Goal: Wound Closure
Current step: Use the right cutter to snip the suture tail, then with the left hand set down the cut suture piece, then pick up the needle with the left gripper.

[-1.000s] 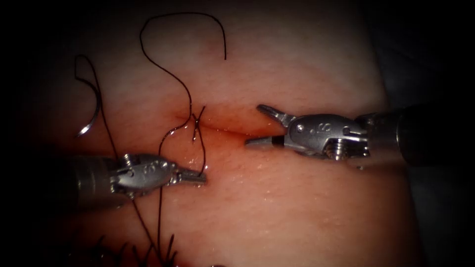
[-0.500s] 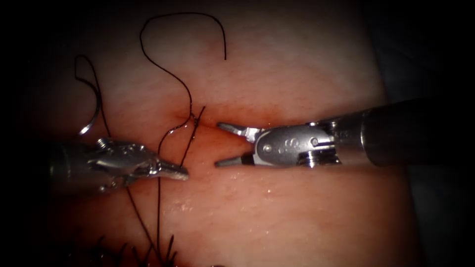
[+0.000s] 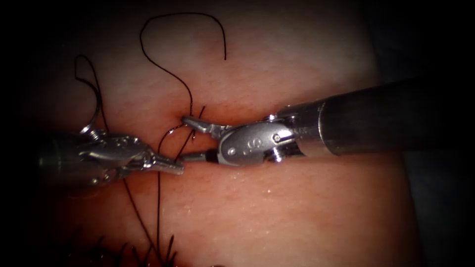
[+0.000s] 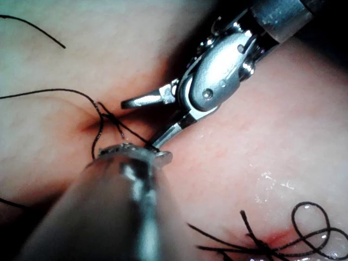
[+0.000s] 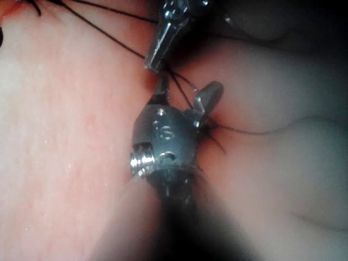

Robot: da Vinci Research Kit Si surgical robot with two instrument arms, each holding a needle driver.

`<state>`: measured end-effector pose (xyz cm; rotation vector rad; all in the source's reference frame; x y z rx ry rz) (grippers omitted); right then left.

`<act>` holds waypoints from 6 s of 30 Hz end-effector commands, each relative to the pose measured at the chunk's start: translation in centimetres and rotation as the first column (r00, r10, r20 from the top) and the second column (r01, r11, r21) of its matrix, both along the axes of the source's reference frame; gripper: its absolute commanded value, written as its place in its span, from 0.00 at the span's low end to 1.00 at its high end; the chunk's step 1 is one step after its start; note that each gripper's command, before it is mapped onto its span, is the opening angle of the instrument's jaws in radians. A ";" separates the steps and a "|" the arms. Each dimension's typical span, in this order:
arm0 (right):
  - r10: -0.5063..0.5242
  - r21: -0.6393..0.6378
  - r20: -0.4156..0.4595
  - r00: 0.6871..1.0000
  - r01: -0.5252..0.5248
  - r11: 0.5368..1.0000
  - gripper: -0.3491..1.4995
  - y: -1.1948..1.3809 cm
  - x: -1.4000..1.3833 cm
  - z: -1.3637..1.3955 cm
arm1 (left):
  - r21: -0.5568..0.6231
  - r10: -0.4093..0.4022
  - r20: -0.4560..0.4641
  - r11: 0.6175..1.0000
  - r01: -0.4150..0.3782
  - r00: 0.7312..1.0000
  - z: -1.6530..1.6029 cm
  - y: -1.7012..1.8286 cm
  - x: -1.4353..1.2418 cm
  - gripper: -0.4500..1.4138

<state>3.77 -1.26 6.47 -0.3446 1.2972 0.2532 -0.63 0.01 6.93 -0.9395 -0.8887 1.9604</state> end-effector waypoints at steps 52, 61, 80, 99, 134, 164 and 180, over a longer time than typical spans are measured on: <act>0.012 -0.061 0.055 0.998 -0.009 0.998 0.00 0.02 0.45 0.48 | -0.014 0.015 0.030 1.000 -0.015 0.999 -0.07 -0.08 -0.15 0.00; 0.037 -0.086 0.082 0.996 -0.030 0.996 0.80 0.03 0.42 0.46 | -0.026 0.027 0.036 0.999 -0.026 0.999 -0.09 -0.12 -0.10 0.00; 0.074 -0.054 0.103 0.992 -0.069 0.996 0.90 0.07 -0.32 0.13 | -0.483 0.223 -0.050 0.847 -0.220 0.973 -0.57 -0.49 1.13 0.00; 0.051 -0.037 0.092 0.995 -0.047 0.998 0.85 -0.06 -0.13 -0.04 | -0.366 0.376 -0.365 0.783 -0.502 0.852 -0.06 -0.64 1.47 0.83; -0.034 0.084 0.043 0.999 0.030 0.996 0.54 -0.35 0.23 -0.24 | -0.511 0.349 -0.222 0.753 -0.413 0.911 -0.17 -0.29 1.45 0.72; -0.033 0.102 0.036 0.999 0.029 0.994 0.45 -0.22 -0.02 -0.35 | -0.483 0.091 -0.410 0.822 -0.301 0.908 0.50 0.38 1.42 0.61; -0.026 0.104 0.045 0.999 0.021 0.994 0.44 -0.21 -0.05 -0.36 | -0.428 0.114 -0.434 0.846 -0.316 0.894 0.94 0.28 1.52 0.40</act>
